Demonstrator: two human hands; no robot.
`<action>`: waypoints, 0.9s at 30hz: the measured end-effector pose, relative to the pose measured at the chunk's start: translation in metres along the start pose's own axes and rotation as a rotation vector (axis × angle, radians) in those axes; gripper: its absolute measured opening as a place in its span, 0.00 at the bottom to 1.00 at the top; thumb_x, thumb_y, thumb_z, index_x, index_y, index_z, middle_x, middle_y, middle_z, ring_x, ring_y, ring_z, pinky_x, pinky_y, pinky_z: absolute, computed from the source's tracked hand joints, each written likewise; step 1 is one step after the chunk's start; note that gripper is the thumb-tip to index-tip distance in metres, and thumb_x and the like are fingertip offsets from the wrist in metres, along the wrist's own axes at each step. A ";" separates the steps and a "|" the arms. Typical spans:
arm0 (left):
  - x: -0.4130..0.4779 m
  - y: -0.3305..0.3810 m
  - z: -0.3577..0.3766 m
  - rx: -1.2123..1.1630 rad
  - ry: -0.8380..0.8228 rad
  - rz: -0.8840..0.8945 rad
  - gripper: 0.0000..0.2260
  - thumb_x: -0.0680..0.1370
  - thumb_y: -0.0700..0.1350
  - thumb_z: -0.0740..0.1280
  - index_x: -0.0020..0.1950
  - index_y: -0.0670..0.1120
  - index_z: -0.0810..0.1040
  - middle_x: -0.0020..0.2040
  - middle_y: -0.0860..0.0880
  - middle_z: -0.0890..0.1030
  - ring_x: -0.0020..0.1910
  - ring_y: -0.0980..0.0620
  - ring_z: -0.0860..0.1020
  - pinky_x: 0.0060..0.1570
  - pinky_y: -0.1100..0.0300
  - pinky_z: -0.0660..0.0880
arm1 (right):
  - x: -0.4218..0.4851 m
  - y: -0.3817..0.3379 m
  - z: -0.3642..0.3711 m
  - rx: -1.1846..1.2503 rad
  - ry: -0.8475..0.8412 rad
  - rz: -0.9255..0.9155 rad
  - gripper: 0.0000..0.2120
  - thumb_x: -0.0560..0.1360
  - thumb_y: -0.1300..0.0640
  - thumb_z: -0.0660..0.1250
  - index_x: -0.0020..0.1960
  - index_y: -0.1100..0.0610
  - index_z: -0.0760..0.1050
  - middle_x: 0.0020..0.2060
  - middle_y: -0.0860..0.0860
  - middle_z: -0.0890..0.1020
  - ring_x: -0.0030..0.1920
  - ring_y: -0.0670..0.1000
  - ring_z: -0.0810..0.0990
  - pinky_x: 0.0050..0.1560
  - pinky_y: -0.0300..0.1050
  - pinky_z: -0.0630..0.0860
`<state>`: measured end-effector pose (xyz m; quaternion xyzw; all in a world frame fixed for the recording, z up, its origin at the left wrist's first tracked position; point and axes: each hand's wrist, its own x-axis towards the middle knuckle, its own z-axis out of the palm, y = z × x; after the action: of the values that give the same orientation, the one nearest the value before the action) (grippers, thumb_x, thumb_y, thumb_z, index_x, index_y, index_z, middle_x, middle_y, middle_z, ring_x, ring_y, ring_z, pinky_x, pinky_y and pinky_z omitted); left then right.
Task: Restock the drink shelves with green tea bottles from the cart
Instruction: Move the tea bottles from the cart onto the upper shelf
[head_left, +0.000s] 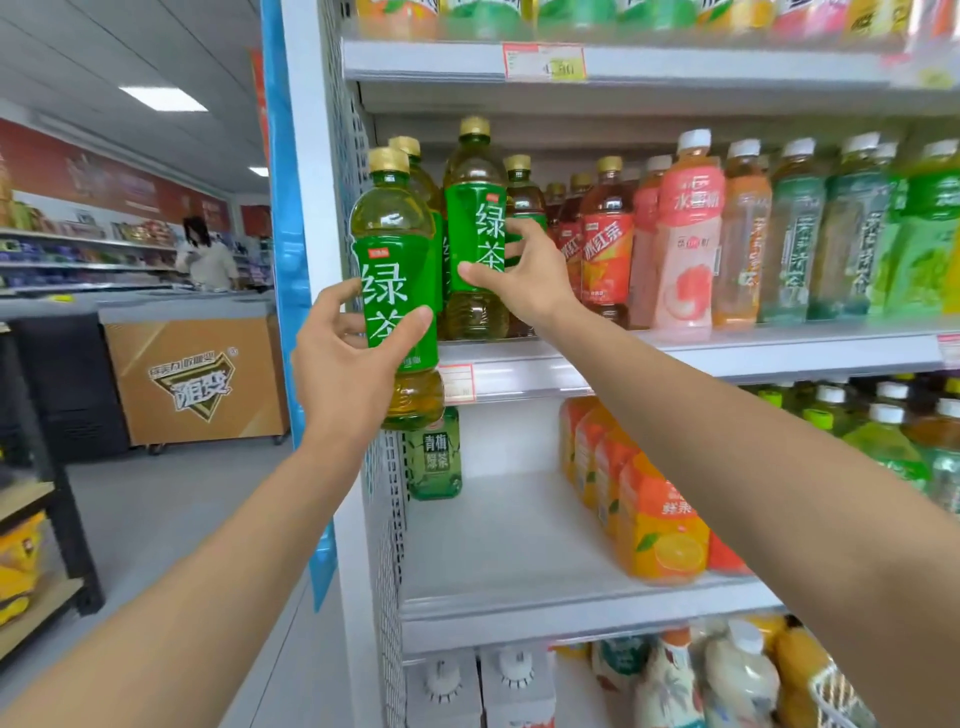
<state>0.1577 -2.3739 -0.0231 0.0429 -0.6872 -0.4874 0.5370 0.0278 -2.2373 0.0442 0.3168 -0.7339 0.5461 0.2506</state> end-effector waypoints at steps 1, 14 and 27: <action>0.001 0.000 0.001 -0.001 -0.001 0.001 0.30 0.67 0.60 0.76 0.65 0.54 0.73 0.42 0.55 0.72 0.40 0.59 0.72 0.44 0.61 0.70 | 0.002 0.002 0.002 -0.009 -0.002 0.001 0.38 0.67 0.49 0.77 0.71 0.57 0.64 0.58 0.54 0.76 0.57 0.54 0.77 0.60 0.52 0.76; 0.004 0.005 0.018 -0.033 -0.047 0.008 0.31 0.62 0.66 0.75 0.60 0.59 0.73 0.48 0.47 0.80 0.43 0.52 0.78 0.52 0.46 0.78 | 0.001 0.013 -0.016 -0.200 -0.115 0.008 0.45 0.62 0.35 0.75 0.71 0.54 0.64 0.65 0.54 0.70 0.63 0.52 0.72 0.66 0.49 0.71; 0.005 0.043 0.089 0.176 -0.196 0.320 0.39 0.65 0.65 0.74 0.73 0.57 0.66 0.60 0.52 0.79 0.57 0.52 0.78 0.57 0.51 0.76 | -0.024 -0.025 -0.081 0.359 -0.007 -0.035 0.28 0.66 0.60 0.78 0.62 0.63 0.70 0.50 0.58 0.82 0.47 0.55 0.85 0.46 0.52 0.83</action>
<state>0.1065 -2.2988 0.0155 -0.0676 -0.7741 -0.3356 0.5325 0.0643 -2.1595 0.0657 0.3712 -0.6197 0.6629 0.1971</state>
